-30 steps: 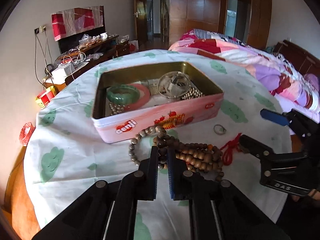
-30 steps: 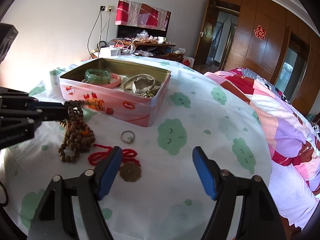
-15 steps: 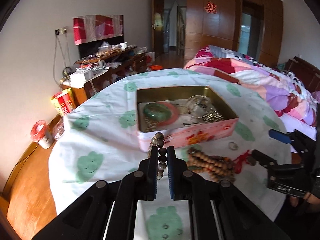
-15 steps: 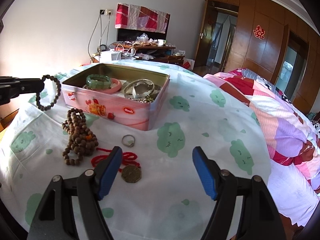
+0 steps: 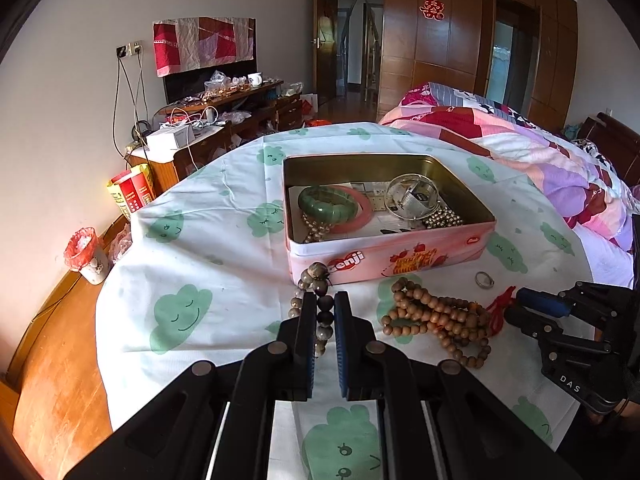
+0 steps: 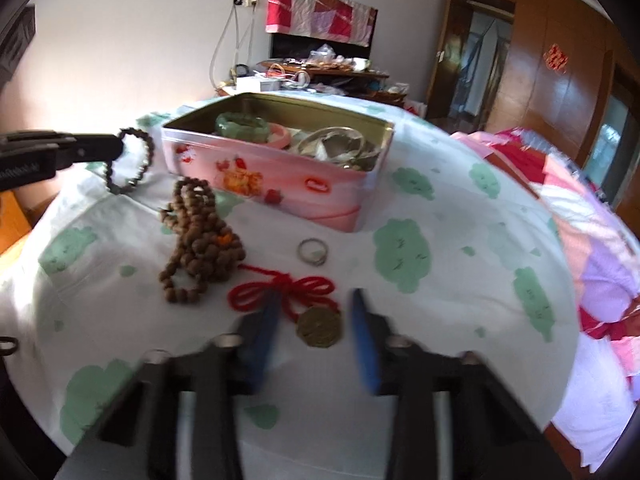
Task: Organize jewelry
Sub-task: 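Grasp the dark bead bracelet with the left gripper while the right gripper approaches the red cord, then close the right gripper on the red cord with the coin pendant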
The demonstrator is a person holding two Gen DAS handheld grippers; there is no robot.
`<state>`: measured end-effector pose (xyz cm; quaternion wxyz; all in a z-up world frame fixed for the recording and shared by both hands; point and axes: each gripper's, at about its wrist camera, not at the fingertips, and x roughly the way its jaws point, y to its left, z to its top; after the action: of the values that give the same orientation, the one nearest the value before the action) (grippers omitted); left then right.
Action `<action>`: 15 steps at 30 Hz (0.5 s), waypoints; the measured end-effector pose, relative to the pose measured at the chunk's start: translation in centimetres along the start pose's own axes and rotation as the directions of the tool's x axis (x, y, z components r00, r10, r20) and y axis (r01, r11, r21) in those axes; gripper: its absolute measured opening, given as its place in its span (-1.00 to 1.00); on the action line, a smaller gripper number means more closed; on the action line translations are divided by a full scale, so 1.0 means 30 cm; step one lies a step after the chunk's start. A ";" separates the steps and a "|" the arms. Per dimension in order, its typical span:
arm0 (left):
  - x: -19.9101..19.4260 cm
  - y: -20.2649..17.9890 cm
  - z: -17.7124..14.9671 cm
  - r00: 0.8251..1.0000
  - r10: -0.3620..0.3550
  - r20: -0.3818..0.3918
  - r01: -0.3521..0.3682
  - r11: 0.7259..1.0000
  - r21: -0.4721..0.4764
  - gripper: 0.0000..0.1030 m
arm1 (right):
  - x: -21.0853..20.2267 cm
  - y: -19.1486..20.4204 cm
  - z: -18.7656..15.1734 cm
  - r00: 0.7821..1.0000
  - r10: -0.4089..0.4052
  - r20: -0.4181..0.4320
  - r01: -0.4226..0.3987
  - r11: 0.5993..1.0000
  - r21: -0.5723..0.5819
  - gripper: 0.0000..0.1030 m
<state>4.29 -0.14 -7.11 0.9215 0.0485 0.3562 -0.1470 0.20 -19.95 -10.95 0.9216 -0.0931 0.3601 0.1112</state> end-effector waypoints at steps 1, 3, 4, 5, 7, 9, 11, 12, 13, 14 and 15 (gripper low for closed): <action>0.000 0.000 0.000 1.000 0.001 0.001 -0.001 1.000 -0.001 -0.85 | -0.002 -0.002 -0.001 1.000 0.005 0.000 -0.005 1.000 0.001 -0.57; -0.004 0.003 0.000 1.000 0.005 0.005 -0.004 1.000 -0.004 -0.85 | -0.007 -0.003 -0.002 1.000 0.013 0.004 -0.013 1.000 0.008 -0.57; -0.006 0.005 0.001 1.000 0.007 0.007 -0.007 1.000 -0.006 -0.85 | -0.013 -0.005 -0.003 1.000 0.013 0.012 -0.013 1.000 0.011 -0.57; -0.008 0.008 0.002 1.000 0.007 0.009 -0.007 1.000 -0.008 -0.85 | -0.020 -0.005 -0.003 1.000 0.007 0.021 -0.007 1.000 0.012 -0.57; -0.011 0.014 0.003 1.000 0.009 0.012 -0.009 1.000 -0.013 -0.85 | -0.039 -0.008 0.003 0.999 -0.001 0.042 0.001 1.000 0.014 -0.57; -0.015 0.018 0.006 1.000 0.009 0.010 -0.009 1.000 -0.017 -0.85 | -0.049 -0.010 0.011 0.999 -0.002 0.052 0.001 1.000 0.016 -0.57; -0.010 0.018 0.004 1.000 0.008 0.004 -0.008 1.000 -0.018 -0.85 | -0.053 -0.017 0.019 0.999 0.000 0.053 -0.001 1.000 0.018 -0.57; -0.011 0.018 0.004 1.000 0.007 0.002 -0.007 1.000 -0.017 -0.85 | -0.048 -0.019 0.019 0.999 0.006 0.042 -0.007 1.000 0.018 -0.56; -0.007 0.016 0.003 1.000 0.004 -0.001 -0.004 1.000 -0.016 -0.85 | -0.041 -0.019 0.020 0.999 0.013 0.032 -0.013 1.000 0.017 -0.56; -0.008 0.015 0.005 1.000 0.003 -0.003 -0.003 1.000 -0.016 -0.85 | -0.033 -0.019 0.020 1.000 0.012 0.021 -0.012 1.000 0.019 -0.56; -0.007 0.014 0.004 1.000 0.003 -0.005 -0.003 1.000 -0.014 -0.85 | -0.028 -0.018 0.021 1.000 0.002 0.020 -0.003 1.000 0.021 -0.46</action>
<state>4.36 0.28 -6.90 0.9212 0.0430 0.3593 -0.1431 0.15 -20.43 -9.87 0.9260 -0.0817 0.3519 0.1095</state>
